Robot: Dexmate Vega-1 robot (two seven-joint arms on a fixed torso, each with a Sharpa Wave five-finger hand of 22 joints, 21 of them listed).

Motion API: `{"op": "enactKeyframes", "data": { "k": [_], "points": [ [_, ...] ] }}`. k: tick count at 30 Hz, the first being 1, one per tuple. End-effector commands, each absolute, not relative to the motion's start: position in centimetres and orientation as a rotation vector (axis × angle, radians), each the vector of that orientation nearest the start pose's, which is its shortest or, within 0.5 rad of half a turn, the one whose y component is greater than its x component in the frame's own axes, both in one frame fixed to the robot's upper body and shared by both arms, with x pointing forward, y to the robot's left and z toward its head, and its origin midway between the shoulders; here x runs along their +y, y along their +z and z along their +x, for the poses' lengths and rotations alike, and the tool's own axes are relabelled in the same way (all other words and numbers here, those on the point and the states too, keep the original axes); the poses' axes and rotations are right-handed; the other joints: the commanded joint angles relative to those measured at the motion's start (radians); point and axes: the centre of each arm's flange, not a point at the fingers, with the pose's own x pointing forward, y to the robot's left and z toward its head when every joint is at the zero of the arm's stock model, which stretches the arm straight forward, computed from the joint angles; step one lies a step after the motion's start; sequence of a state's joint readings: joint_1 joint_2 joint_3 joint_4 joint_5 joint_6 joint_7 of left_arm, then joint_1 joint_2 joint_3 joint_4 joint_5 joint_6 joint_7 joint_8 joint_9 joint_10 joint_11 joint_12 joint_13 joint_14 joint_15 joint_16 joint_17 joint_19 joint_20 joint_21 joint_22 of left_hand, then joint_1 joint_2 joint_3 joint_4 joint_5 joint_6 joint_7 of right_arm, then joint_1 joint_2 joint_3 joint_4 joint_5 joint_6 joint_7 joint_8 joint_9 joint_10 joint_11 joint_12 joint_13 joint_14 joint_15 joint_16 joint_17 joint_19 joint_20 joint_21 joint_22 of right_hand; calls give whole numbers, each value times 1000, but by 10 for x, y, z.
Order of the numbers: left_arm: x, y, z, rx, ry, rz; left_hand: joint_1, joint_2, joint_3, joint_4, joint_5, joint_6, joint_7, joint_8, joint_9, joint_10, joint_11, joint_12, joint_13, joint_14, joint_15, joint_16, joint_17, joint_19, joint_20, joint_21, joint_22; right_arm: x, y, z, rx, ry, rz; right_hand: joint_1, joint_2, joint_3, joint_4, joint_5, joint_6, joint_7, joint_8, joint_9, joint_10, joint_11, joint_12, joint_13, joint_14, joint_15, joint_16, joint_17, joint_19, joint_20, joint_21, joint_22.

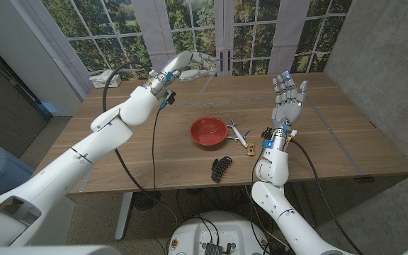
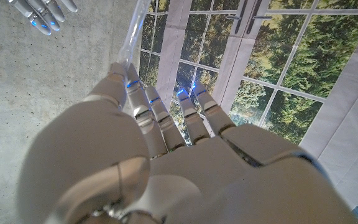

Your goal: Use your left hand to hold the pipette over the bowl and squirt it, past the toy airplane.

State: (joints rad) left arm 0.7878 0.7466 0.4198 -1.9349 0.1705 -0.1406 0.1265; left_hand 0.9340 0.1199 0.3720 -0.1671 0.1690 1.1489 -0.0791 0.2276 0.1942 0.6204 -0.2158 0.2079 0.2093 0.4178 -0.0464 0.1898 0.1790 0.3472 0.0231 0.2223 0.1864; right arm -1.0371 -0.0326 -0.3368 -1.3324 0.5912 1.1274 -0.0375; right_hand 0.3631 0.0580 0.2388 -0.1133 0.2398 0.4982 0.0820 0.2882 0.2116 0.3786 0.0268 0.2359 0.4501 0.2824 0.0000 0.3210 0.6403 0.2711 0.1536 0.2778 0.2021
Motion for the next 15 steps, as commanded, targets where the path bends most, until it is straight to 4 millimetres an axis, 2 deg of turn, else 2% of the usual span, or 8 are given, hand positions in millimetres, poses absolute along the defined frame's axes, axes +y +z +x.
{"op": "enactKeyframes", "data": {
  "k": [1, 15],
  "points": [
    [181, 130, 509, -1127, -154, 916, -3, -9, -8, 2, 1, -13, 13, 12, 64, -31, 2, -10, 0, -3, -145, -2, 2, 6, 8, 4, 3, -187, -50, 529, -1265, 53, 621, -1, 9, 6, -6, -6, 14, 0, -3, 3, 6, 1, -5, -1, 8, 1, -1, 3, -4, 5, -2, 3],
    [184, 130, 510, -1125, -151, 915, -25, -41, -31, 4, 0, -58, 11, -13, 54, -70, 5, -15, -5, -6, -141, -3, 0, 5, 13, 3, 4, -186, -51, 529, -1265, 52, 620, -4, 10, 7, -10, -7, 15, 0, -6, 4, 6, 3, -5, -1, 9, 2, -2, 2, -5, 5, -2, 3]
  ]
}}
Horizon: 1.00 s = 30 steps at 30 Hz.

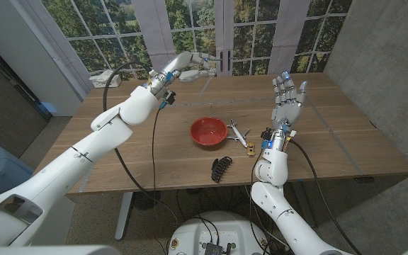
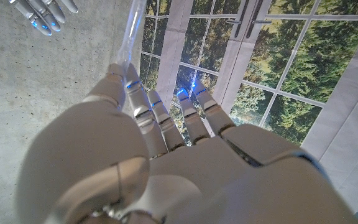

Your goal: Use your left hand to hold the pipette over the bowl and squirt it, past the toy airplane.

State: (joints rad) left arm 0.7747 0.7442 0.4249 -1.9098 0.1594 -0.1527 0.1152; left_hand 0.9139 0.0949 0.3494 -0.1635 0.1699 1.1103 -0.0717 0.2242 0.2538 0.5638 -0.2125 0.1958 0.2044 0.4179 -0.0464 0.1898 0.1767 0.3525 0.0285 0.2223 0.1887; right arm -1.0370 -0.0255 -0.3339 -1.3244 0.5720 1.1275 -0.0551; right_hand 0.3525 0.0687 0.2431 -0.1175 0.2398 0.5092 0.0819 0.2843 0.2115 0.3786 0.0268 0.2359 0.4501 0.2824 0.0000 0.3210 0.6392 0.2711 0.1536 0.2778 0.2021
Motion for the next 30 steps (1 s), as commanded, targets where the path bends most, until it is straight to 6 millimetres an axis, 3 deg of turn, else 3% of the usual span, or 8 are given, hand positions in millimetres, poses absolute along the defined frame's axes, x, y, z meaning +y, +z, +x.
{"op": "enactKeyframes", "data": {
  "k": [1, 30],
  "points": [
    [184, 130, 510, -1125, -150, 915, -5, -16, -9, 0, -1, -20, 3, -10, -5, -14, 2, -3, 0, -7, -142, -3, 2, 0, 8, 3, 1, -186, -51, 529, -1265, 52, 620, 6, -1, 3, -6, -7, 4, 1, -2, 4, 6, 3, -5, -1, 9, 3, -1, 3, -5, 5, -2, 3],
    [194, 123, 512, -1095, -154, 818, -52, -49, -41, 9, 1, -55, 15, -27, -21, -31, 4, 2, -4, -19, -128, -3, 2, -13, 16, -4, 1, -188, -49, 525, -1269, 53, 605, 0, 2, 5, -14, -7, 8, 0, -7, 7, 6, 4, -5, -1, 9, 3, -4, 2, -5, 6, -2, 3]
  ]
}}
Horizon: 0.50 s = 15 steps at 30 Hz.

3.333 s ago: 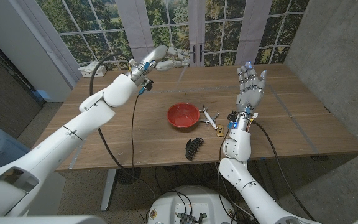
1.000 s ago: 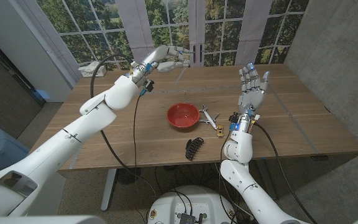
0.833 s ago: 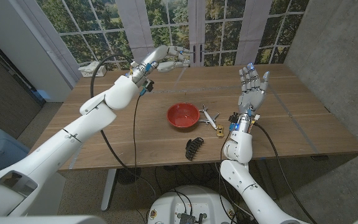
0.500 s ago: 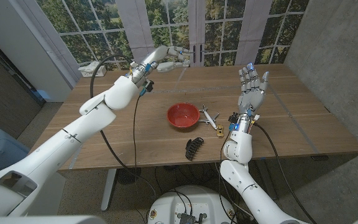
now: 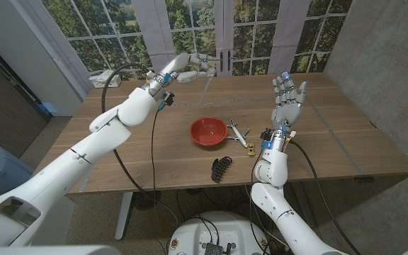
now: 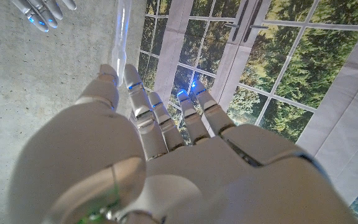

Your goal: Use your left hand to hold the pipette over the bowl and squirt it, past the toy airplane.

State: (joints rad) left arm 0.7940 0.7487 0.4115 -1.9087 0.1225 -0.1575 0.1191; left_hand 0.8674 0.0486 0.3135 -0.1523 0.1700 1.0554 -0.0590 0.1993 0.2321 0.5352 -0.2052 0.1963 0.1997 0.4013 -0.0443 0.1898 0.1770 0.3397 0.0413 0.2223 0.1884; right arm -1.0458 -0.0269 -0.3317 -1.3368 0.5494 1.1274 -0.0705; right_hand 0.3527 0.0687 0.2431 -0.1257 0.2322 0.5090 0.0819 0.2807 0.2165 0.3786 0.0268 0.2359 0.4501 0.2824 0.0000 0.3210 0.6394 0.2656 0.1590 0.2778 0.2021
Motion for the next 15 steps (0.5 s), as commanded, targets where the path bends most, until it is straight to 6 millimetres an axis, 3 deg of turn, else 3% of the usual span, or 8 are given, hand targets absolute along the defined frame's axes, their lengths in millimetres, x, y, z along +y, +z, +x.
{"op": "enactKeyframes", "data": {
  "k": [1, 15],
  "points": [
    [195, 123, 512, -1093, -151, 810, -6, -3, -5, -2, 1, 0, 3, -1, 1, -3, -4, 2, 0, -3, -130, -3, 2, -1, 4, -4, 2, -188, -48, 525, -1269, 53, 603, 0, 2, 5, -6, 0, 8, 0, -3, 2, 6, 4, -5, -1, 9, 3, -4, 2, 0, 0, -2, 3],
    [213, 120, 523, -1032, -160, 683, -1, 10, -1, -4, 4, 9, -1, 3, -2, -3, -4, 4, 0, -5, -126, -2, 2, -3, 7, -5, 2, -186, -44, 526, -1258, 60, 590, -3, 2, 7, -9, 0, 8, 2, -6, 3, 5, 2, -5, -1, 7, 2, -6, 2, -1, 1, -3, 3]
  ]
}}
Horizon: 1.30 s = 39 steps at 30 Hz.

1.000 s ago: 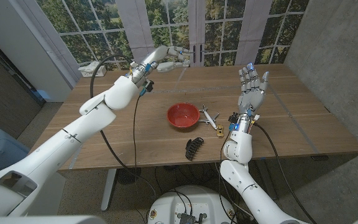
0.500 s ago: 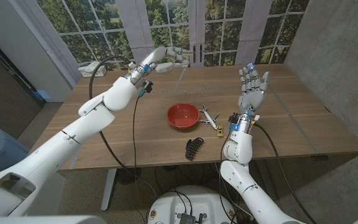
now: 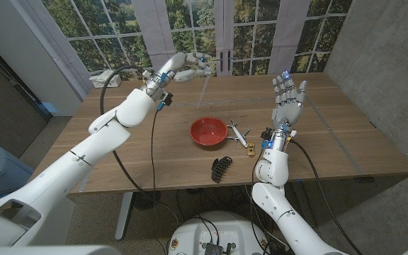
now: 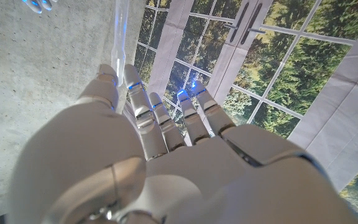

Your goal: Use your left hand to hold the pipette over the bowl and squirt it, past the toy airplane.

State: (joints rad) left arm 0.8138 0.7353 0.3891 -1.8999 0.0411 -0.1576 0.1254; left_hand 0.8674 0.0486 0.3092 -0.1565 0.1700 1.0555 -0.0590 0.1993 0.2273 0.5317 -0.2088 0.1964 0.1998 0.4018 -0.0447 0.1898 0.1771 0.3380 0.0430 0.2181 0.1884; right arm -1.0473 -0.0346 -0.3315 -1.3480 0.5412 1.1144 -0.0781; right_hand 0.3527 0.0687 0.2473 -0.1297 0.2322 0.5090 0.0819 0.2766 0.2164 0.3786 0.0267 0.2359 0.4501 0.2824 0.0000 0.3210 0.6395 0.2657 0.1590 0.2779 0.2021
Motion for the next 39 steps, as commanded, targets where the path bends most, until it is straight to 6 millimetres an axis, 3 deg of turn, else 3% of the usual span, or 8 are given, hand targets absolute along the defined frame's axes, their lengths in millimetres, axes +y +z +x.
{"op": "enactKeyframes", "data": {
  "k": [1, 29, 34, 39],
  "points": [
    [213, 120, 523, -1032, -160, 683, -1, 10, 3, 0, 4, 9, 0, 3, 2, 1, 0, 4, 0, -6, -126, -2, 2, -1, 6, 0, 2, -186, -44, 526, -1257, 60, 590, -3, 2, 3, -5, 0, 8, 1, -3, 3, 5, 4, -5, -1, 7, 1, -6, 2, -1, 1, -3, 3],
    [246, 101, 547, -877, -196, 400, -6, 20, 3, 2, 3, 5, 9, 1, -1, -2, 1, 6, 0, -6, -117, 0, 1, -3, 12, 0, 3, -181, -31, 536, -1210, 100, 545, -7, 4, 6, -10, 0, 11, 2, -6, 6, 5, 2, -6, -1, 4, 1, -10, 1, -2, 1, -3, 3],
    [255, 93, 550, -846, -193, 327, -7, 20, 3, 1, 3, 5, 10, 2, -2, -4, 2, 6, 0, -7, -116, -1, 1, -3, 13, 0, 3, -181, -27, 540, -1195, 118, 528, -8, 4, 7, -12, 0, 9, 1, -9, 7, 1, 1, -7, -1, -3, 2, -14, 1, 9, 41, 1, 3],
    [263, 85, 552, -822, -188, 273, -7, 20, 3, 0, 3, 8, 10, 3, -3, 0, 4, 8, 0, -4, -116, 0, 0, -3, 13, 0, 3, -179, -23, 542, -1187, 125, 511, -9, 4, 8, -13, 0, 9, 0, -10, 7, -1, 2, -8, -1, -4, 1, -14, 1, 7, 36, 0, 3]
  ]
}}
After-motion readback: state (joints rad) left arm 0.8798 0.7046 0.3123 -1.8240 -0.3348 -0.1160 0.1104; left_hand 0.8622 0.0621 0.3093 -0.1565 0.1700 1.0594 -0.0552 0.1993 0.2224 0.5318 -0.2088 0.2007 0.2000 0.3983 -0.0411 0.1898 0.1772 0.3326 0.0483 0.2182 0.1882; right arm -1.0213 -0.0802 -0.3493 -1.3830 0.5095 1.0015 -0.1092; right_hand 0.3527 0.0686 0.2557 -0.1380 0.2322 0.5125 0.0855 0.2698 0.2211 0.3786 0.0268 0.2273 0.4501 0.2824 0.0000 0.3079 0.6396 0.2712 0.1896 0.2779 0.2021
